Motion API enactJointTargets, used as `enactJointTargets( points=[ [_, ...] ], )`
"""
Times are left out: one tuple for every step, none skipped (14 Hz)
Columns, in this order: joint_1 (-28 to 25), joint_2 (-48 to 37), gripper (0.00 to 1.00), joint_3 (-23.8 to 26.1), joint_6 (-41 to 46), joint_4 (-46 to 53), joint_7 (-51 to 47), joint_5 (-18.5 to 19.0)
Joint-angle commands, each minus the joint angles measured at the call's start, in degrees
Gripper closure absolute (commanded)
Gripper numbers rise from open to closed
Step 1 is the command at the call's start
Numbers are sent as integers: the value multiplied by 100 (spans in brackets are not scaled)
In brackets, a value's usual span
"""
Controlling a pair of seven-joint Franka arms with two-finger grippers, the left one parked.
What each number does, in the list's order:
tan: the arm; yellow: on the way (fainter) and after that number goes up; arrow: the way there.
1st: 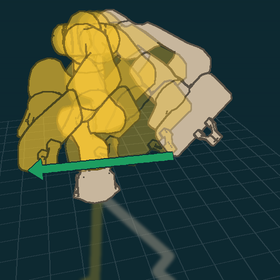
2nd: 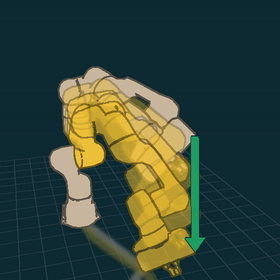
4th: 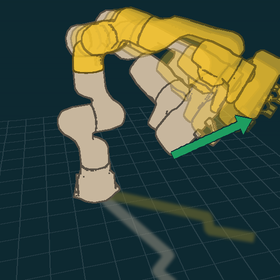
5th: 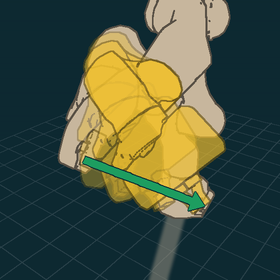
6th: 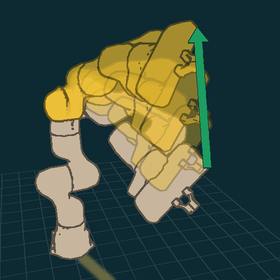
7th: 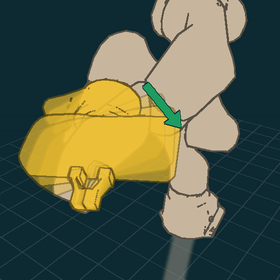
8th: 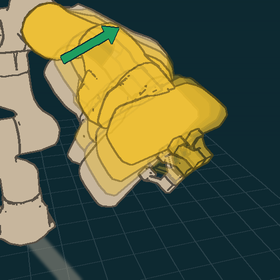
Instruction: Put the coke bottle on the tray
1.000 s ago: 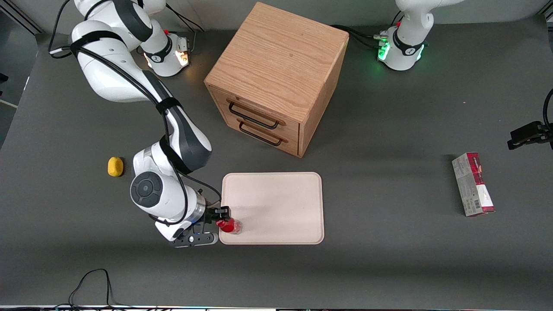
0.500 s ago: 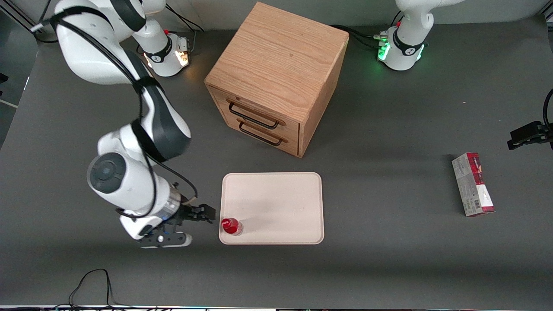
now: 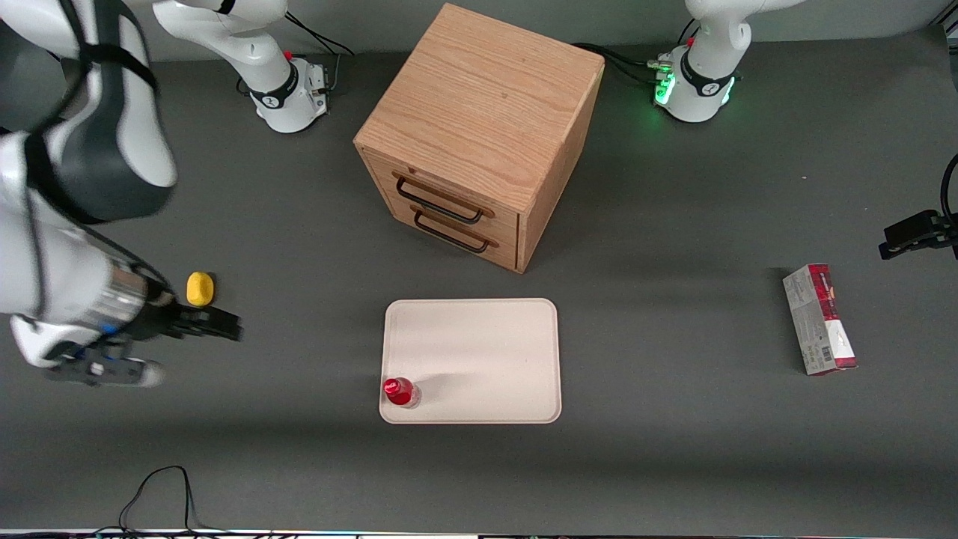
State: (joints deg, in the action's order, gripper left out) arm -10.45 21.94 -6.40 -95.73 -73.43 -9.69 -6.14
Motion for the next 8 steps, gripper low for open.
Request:
enactJointTargets(
  points=[
    [-89,-1286,0,-378,-209,-1758,344,-89],
    [-97,-1524,0,-457,-200,-1997,458,7],
    [-97,-1674,0,-519,-148,-2087,607,243],
    [-97,-1719,0,-607,-52,-2079,722,367],
    [-97,-1737,0,-625,106,-2026,732,394],
    [-89,-1737,0,-625,160,-1939,714,403],
    [-89,-1737,0,-634,186,-1912,705,429],
    [-89,-1737,0,-634,187,-1912,723,499]
  ],
)
